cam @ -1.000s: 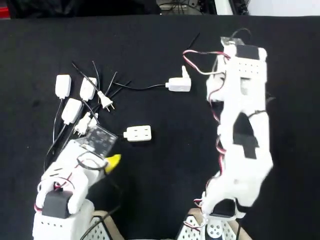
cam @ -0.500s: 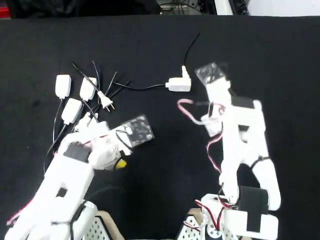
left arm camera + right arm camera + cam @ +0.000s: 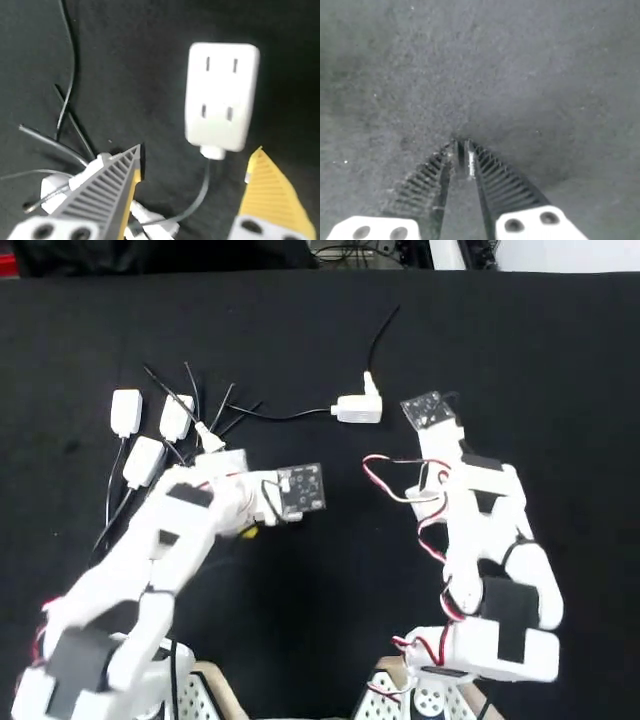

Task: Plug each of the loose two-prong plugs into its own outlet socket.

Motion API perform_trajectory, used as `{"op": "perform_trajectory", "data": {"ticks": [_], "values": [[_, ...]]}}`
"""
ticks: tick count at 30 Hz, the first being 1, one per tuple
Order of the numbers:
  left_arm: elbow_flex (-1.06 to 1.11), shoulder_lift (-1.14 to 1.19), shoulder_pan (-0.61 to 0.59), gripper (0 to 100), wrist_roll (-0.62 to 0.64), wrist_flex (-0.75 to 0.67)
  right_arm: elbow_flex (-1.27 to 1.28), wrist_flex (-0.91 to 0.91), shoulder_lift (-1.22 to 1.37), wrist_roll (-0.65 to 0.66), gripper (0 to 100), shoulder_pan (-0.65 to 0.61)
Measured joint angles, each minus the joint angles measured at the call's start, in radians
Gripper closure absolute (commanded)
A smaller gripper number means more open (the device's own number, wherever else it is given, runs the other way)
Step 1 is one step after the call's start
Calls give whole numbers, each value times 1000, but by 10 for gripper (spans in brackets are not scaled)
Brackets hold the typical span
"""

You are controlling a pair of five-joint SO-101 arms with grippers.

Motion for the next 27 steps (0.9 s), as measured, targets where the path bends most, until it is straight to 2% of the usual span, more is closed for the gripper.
{"op": "perform_trajectory", "data": {"ticks": [6, 8, 15, 19, 23, 27], "values": [[-127, 221, 0, 676, 0, 0, -34, 0, 34, 0, 966, 0], [-146, 256, 2, 679, 34, 2, -37, 0, 35, 0, 966, 0], [-149, 276, 20, 854, 107, 14, -37, 0, 35, 0, 966, 0], [-169, 279, 64, 920, 152, 143, -37, 0, 35, 0, 966, 0], [-245, 285, 95, 931, 169, 287, -37, 0, 35, 0, 966, 0], [-344, 292, 101, 955, 170, 493, -37, 0, 37, 0, 966, 0]]}}
